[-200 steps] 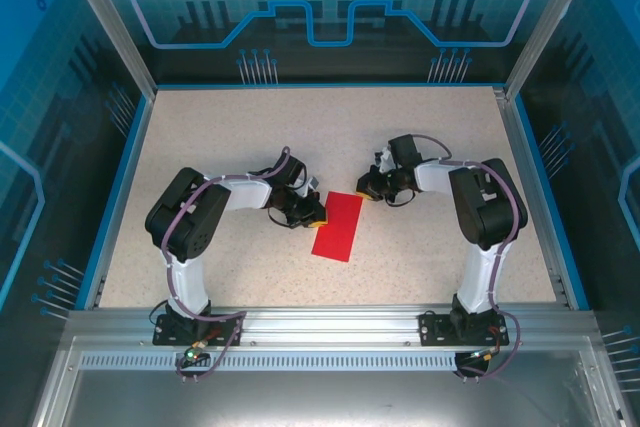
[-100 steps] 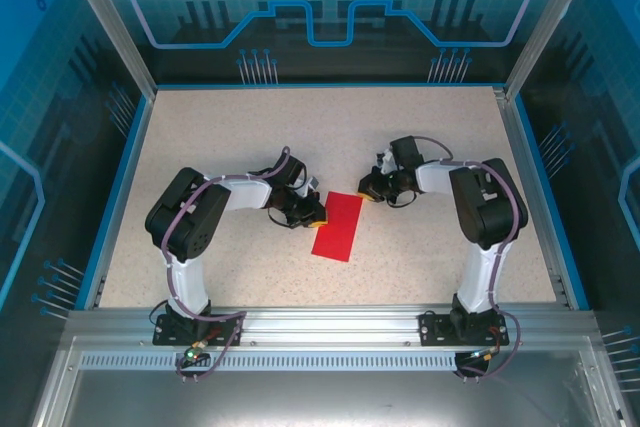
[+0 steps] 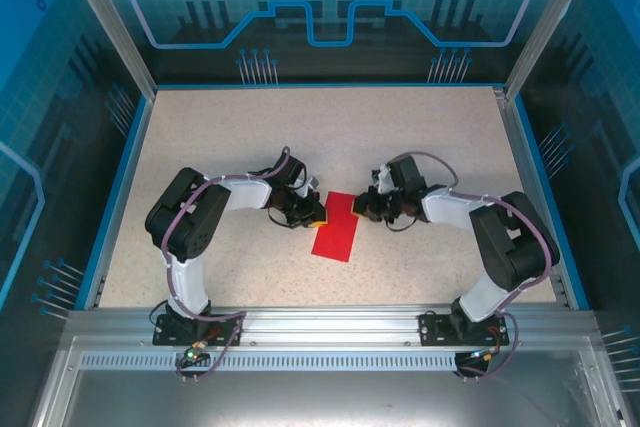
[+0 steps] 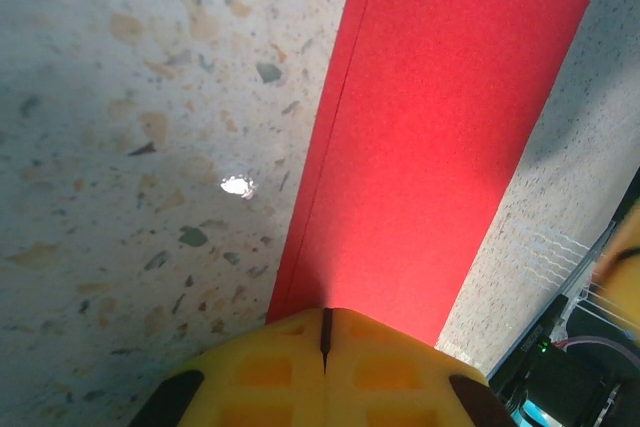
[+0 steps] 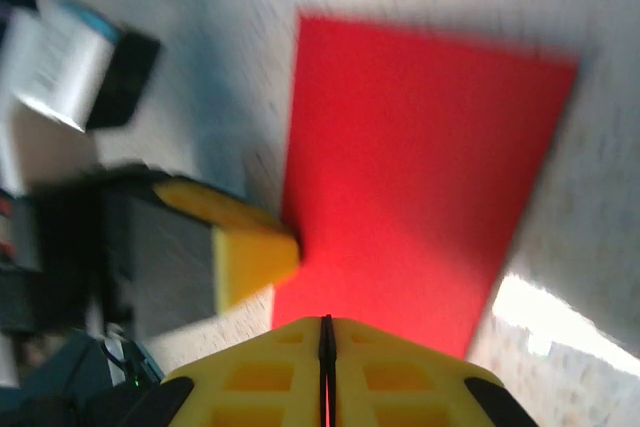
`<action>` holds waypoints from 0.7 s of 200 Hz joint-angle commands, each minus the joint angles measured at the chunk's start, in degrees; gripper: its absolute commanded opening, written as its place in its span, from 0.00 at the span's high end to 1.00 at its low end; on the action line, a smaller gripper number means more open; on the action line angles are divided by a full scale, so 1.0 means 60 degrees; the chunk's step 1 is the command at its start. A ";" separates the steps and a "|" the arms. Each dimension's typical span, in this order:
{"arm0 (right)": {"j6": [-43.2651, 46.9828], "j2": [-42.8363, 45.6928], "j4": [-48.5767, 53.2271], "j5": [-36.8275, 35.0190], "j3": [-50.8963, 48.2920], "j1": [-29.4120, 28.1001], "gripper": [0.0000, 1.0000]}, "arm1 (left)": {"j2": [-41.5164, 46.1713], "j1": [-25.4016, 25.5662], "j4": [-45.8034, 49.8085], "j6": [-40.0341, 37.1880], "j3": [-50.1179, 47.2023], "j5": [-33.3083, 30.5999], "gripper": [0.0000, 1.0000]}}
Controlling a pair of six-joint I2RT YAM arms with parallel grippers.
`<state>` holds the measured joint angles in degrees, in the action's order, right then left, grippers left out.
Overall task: Fold a paper plane with a square sheet of paper (pick it up from the middle)
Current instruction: Fold the square sheet of paper in half at the center of the table.
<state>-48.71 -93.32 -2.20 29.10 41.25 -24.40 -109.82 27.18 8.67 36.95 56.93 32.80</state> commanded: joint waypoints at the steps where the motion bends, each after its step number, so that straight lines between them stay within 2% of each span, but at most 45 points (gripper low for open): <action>1: -0.0791 0.0483 -0.0704 0.0058 -0.0691 -0.0574 0.90 | -0.0622 0.0143 0.1537 -0.0152 -0.0487 -0.1167 1.00; 61: -0.1363 0.0741 -0.0905 -0.0533 -0.1669 -0.2114 0.88 | -0.0593 0.0143 0.1546 -0.0183 -0.0501 -0.1167 1.00; 113: -0.1428 0.0250 -0.1088 -0.0671 -0.2070 -0.2349 0.87 | -0.0586 0.0142 0.1538 -0.0182 -0.0508 -0.1161 1.00; 140: -0.1397 0.0487 -0.0867 -0.0733 -0.2133 -0.2393 0.87 | -0.0586 0.0133 0.1519 -0.0185 -0.0530 -0.1197 1.00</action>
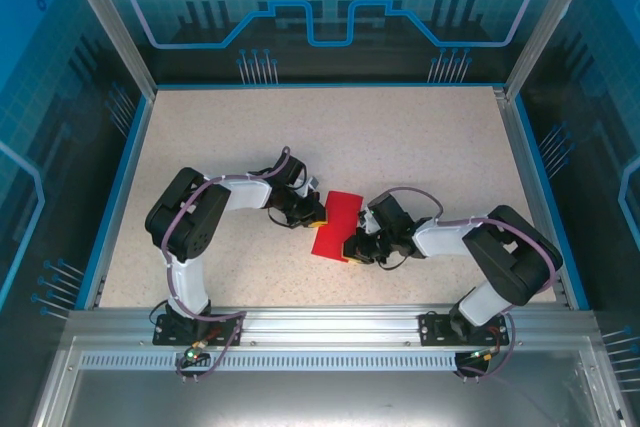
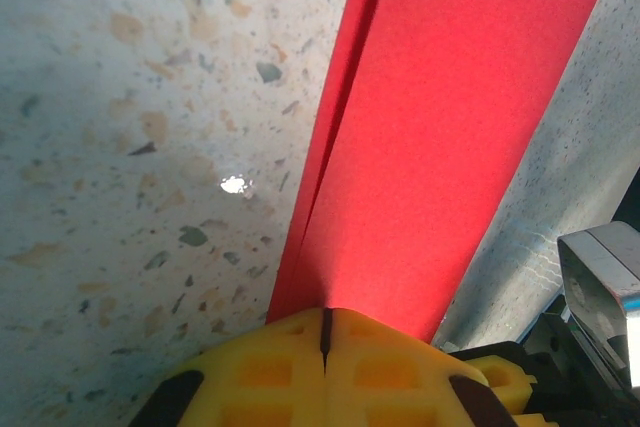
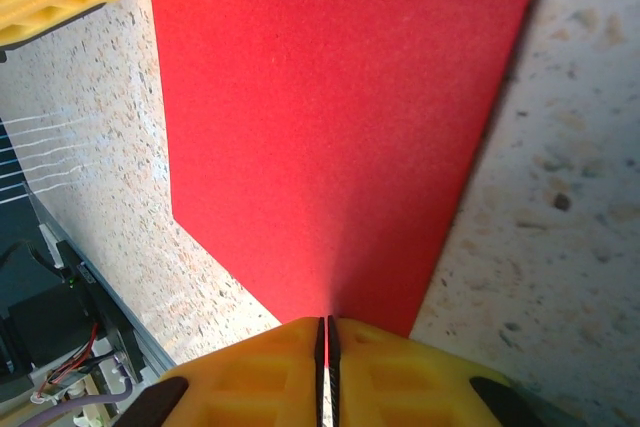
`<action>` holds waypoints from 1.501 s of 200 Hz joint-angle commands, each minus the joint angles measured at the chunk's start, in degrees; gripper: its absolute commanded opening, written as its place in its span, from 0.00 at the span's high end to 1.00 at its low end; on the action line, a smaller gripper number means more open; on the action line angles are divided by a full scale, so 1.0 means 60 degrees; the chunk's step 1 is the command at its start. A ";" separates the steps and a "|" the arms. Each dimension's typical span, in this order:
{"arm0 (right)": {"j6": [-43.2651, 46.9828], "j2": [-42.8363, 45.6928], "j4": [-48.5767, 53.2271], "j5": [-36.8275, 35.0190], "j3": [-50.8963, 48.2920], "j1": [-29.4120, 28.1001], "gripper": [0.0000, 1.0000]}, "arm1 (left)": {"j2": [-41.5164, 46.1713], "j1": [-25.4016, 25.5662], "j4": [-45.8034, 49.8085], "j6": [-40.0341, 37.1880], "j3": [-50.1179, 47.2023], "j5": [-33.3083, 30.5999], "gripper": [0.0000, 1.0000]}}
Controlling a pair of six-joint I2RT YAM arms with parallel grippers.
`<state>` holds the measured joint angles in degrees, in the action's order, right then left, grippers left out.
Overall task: Fold a paper plane with a square sheet of paper (pick it up from the middle)
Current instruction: Fold the square sheet of paper in half at the center of the table.
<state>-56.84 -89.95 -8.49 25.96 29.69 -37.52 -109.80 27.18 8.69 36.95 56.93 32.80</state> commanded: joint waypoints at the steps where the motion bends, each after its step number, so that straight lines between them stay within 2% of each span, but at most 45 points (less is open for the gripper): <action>1: -0.0038 -0.0056 0.0198 -0.0209 -0.0212 -0.0207 0.87 | -0.0586 0.0131 0.1506 -0.0191 -0.0534 -0.1193 1.00; 37: 0.0056 0.0576 0.0168 -0.0008 -0.0159 -0.0265 0.86 | -0.0597 0.0139 0.1452 -0.0143 -0.0566 -0.1178 1.00; 86: 0.0609 -0.0131 0.0646 0.0281 0.0040 -0.0350 0.86 | -0.0626 0.0140 0.1525 -0.0197 -0.0506 -0.1160 1.00; 114: 0.0603 0.0116 0.0818 0.0152 0.0063 -0.0275 0.86 | -0.0627 0.0136 0.1460 -0.0182 -0.0566 -0.1167 1.00; 139: 0.0805 0.0640 0.1178 0.0029 0.0374 0.0268 0.86 | -0.0641 0.0143 0.1454 -0.0185 -0.0595 -0.1194 1.00; 165: 0.1049 0.0892 0.0826 0.0155 0.0731 0.1286 0.85 | -0.0655 0.0143 0.1430 -0.0209 -0.0647 -0.1203 1.00; 195: 0.1328 0.0054 0.0396 0.0346 0.1388 0.2119 0.85 | -0.0685 0.0130 0.1368 -0.0152 -0.0657 -0.1161 1.00; 249: 0.1825 -0.1967 0.0205 0.1079 0.2340 0.2569 0.88 | -0.0686 0.0143 0.1495 -0.0249 -0.0636 -0.1222 1.00; 300: 0.2025 -0.2274 0.0360 0.1219 0.2383 0.2778 0.88 | -0.0685 0.0143 0.1501 -0.0238 -0.0686 -0.1237 1.00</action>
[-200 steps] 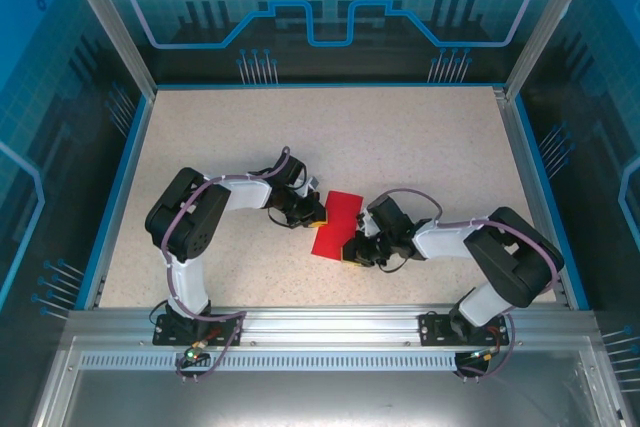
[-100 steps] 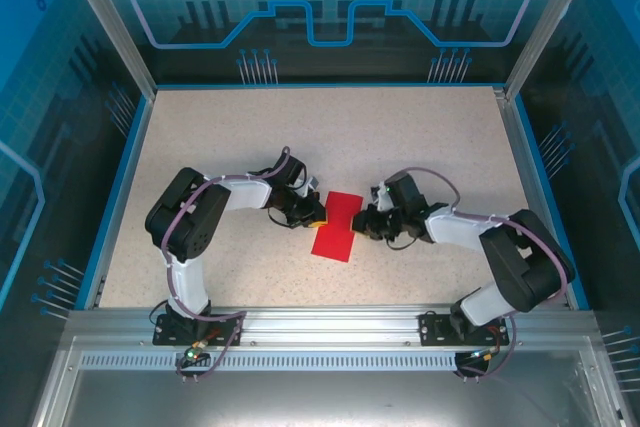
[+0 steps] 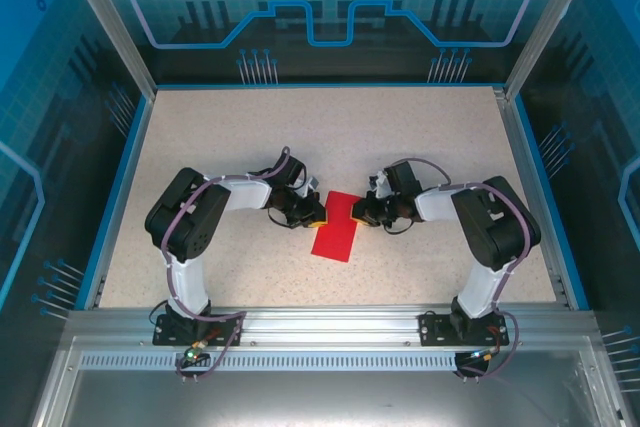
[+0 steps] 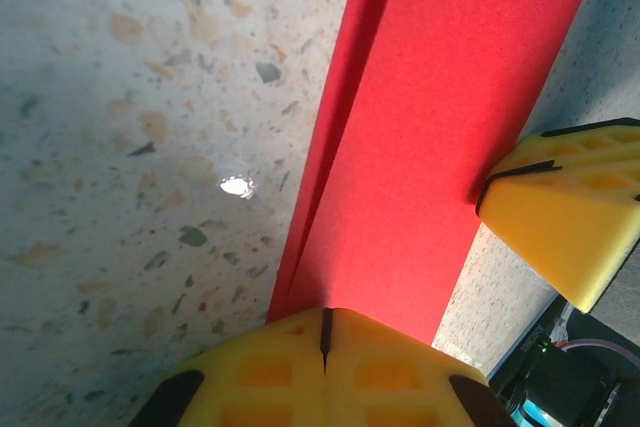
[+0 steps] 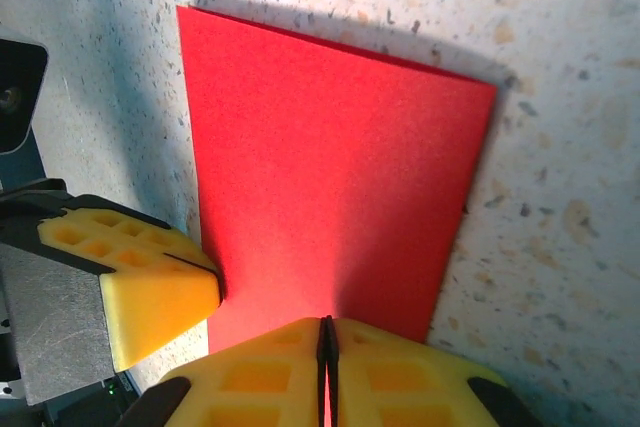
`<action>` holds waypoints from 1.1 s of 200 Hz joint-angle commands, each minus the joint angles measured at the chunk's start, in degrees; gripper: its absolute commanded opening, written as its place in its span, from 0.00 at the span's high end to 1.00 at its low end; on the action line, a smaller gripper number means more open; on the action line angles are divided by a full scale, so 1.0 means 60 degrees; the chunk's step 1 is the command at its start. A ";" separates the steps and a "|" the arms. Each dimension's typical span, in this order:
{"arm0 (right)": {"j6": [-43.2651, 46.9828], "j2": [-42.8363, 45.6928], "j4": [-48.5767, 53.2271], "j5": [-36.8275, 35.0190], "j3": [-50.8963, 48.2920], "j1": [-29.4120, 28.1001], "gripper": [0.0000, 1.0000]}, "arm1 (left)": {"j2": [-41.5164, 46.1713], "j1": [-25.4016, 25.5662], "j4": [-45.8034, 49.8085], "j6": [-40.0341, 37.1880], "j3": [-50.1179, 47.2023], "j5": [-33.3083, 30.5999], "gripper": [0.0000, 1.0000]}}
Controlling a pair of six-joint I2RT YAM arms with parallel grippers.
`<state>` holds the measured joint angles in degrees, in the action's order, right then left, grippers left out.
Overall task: Fold a paper plane with a square sheet of paper (pick it up from the middle)
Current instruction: Fold the square sheet of paper in half at the center of the table.
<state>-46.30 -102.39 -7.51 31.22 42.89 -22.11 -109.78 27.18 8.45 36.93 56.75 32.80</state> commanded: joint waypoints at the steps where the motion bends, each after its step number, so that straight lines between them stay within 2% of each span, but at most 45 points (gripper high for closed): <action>1: 0.0251 -0.0196 0.0175 0.0367 0.0179 0.0226 0.88 | -0.0696 0.0136 0.1546 -0.0236 -0.0656 -0.1242 1.00; 19: -0.0082 -0.0027 -0.0272 0.0863 0.0200 0.0383 0.88 | -0.0703 0.0132 0.1595 -0.0280 -0.0640 -0.1276 1.00; 48: 0.0150 -0.0004 0.0177 0.0624 0.0661 0.0602 0.87 | -0.0731 0.0139 0.1566 -0.0263 -0.0655 -0.1252 1.00; 107: 0.0411 -0.1152 0.0592 0.0220 0.1608 0.0737 0.88 | -0.0732 0.0142 0.1551 -0.0263 -0.0655 -0.1222 1.00; 137: 0.0496 -0.1463 0.0612 0.0339 0.1816 0.0799 0.88 | -0.0703 0.0143 0.1557 -0.0258 -0.0655 -0.1210 1.00; 182: 0.0540 -0.1100 0.0626 0.0550 0.2003 0.1024 0.88 | -0.0630 0.0135 0.1635 -0.0288 -0.0641 -0.1221 1.00; 220: 0.0489 -0.1562 0.0431 0.0628 0.1894 0.1055 0.88 | -0.0630 0.0142 0.1655 -0.0294 -0.0582 -0.1218 1.00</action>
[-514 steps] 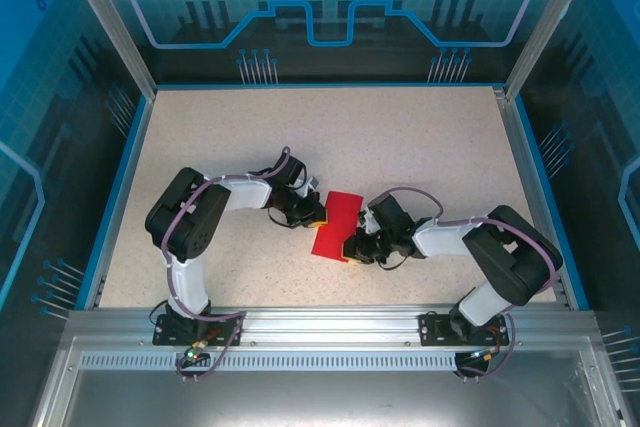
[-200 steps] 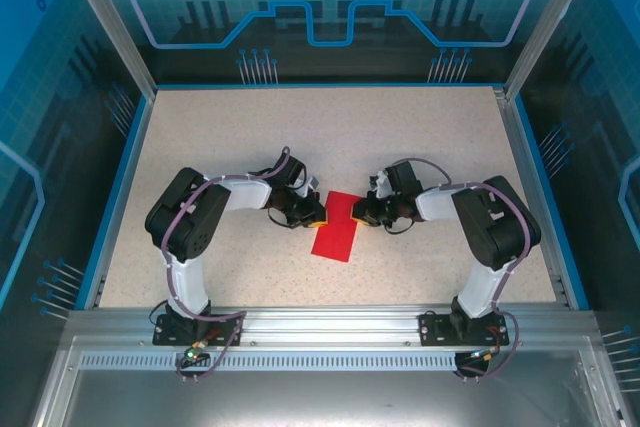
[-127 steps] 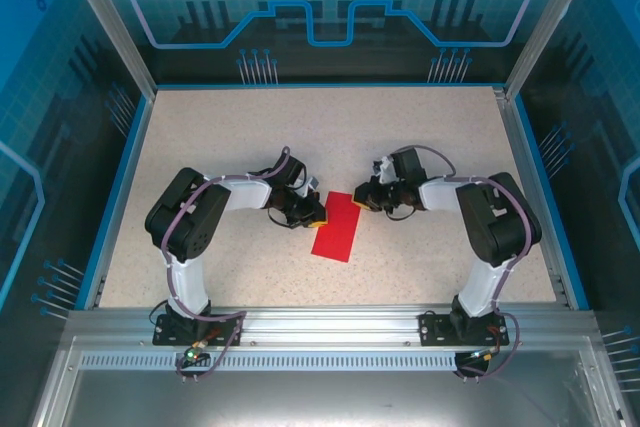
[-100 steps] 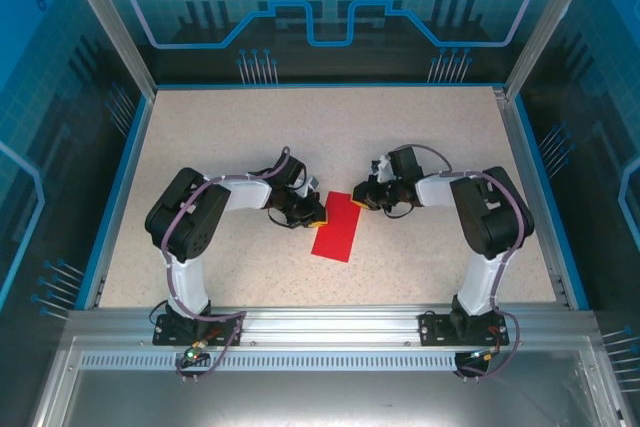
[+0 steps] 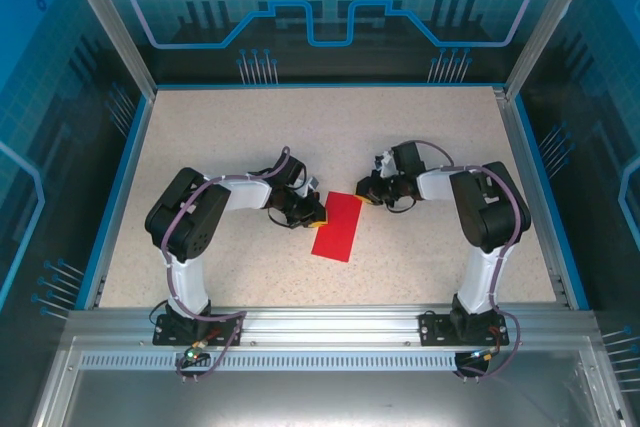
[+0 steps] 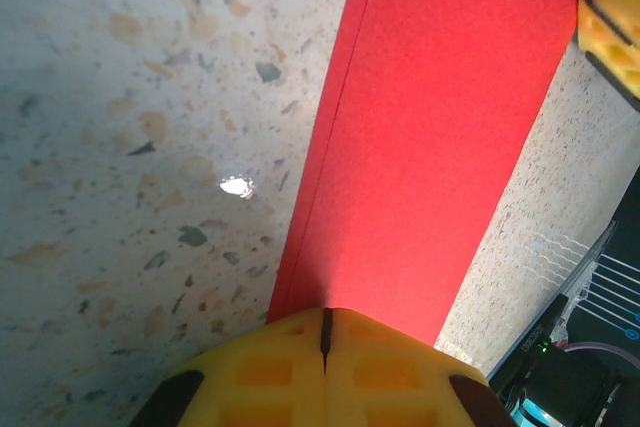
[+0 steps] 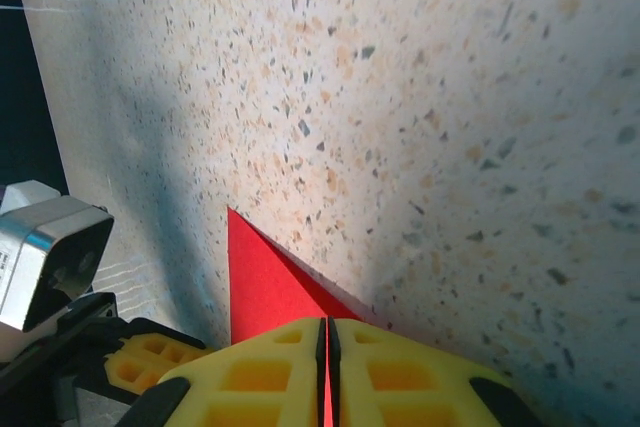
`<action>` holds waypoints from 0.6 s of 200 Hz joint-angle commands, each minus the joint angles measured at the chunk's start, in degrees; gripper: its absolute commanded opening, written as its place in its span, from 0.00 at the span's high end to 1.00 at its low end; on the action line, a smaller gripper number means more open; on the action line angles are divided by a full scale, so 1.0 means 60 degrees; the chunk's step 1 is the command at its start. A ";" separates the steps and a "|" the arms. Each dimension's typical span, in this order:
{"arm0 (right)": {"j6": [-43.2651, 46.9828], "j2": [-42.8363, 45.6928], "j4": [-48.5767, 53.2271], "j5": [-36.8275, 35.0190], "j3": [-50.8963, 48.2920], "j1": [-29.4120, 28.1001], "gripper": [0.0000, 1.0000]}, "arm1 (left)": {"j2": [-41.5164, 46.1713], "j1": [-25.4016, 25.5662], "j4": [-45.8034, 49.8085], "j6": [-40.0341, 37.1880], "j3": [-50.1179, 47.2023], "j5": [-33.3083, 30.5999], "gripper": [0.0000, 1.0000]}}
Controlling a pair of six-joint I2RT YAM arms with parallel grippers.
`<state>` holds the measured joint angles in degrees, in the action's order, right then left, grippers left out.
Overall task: Fold a paper plane with a square sheet of paper (pick it up from the middle)
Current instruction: Fold the square sheet of paper in half at the center of the table.
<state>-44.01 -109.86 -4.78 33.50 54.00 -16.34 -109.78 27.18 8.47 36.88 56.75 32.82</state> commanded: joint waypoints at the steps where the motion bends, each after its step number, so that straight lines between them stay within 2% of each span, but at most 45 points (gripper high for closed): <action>1: 0.0102 -0.0334 -0.0032 0.0255 0.0033 0.0082 0.88 | -0.0630 0.0142 0.1658 -0.0280 -0.0582 -0.1229 1.00; 64: 0.0133 -0.0648 -0.0217 -0.0035 -0.0254 -0.0055 0.89 | -0.0492 0.0132 0.1709 -0.0288 -0.0428 -0.1073 1.00; 92: 0.0689 0.0108 0.0754 -0.0189 0.0208 -0.0047 0.87 | -0.0129 0.0142 0.1530 -0.0093 -0.0457 -0.0787 1.00; 120: 0.1144 0.1297 0.1952 -0.0771 0.0333 -0.0064 0.80 | 0.0553 0.0143 0.1328 0.0115 -0.0402 -0.0551 0.98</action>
<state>-40.82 -108.88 -1.23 32.27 54.65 -16.40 -108.62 27.31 9.28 37.15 56.38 32.34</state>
